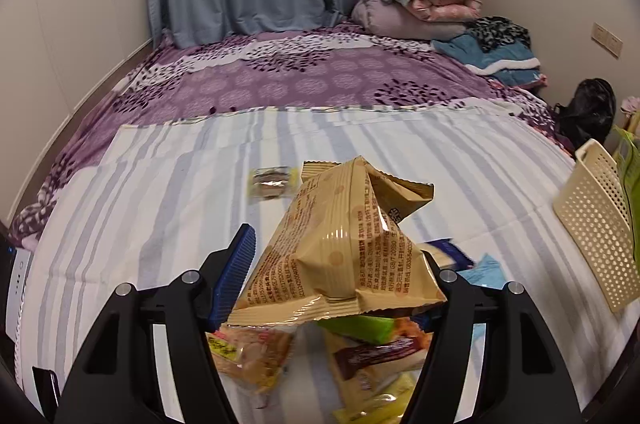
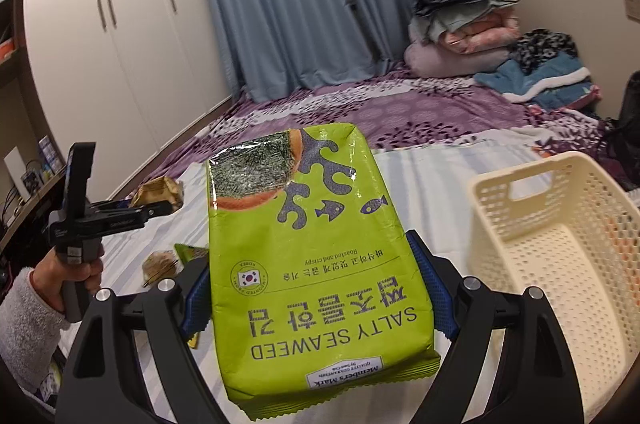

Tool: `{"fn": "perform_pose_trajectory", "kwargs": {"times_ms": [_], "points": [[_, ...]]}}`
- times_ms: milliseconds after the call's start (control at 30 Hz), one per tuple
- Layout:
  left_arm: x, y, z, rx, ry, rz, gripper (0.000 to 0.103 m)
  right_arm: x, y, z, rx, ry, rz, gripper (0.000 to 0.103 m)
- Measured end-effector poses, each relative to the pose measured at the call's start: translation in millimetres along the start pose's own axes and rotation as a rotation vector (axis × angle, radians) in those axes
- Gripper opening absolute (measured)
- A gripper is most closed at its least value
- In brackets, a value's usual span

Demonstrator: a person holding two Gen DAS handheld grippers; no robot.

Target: Organize snacks

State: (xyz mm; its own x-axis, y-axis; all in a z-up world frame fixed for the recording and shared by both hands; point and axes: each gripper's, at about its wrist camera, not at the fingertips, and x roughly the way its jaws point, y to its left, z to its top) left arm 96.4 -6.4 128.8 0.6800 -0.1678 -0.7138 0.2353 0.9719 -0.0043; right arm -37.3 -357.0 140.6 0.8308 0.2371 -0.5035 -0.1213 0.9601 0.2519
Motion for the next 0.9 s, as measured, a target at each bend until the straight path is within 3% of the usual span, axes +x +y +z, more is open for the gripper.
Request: {"fn": "perform_pose_trajectory", "kwargs": {"times_ms": [533,733,900], "points": [[-14,-107,16,0.151,-0.016,-0.117,0.068,-68,-115,-13,0.176,-0.1,-0.244,0.083],[-17,-144,21,0.194,-0.014,-0.178,0.068,-80,-150,-24,0.235,-0.09,-0.34,0.083],[-21,-175,27,0.234,-0.021,-0.224,0.068,-79,-162,-33,0.246,-0.056,-0.363,0.086]]}}
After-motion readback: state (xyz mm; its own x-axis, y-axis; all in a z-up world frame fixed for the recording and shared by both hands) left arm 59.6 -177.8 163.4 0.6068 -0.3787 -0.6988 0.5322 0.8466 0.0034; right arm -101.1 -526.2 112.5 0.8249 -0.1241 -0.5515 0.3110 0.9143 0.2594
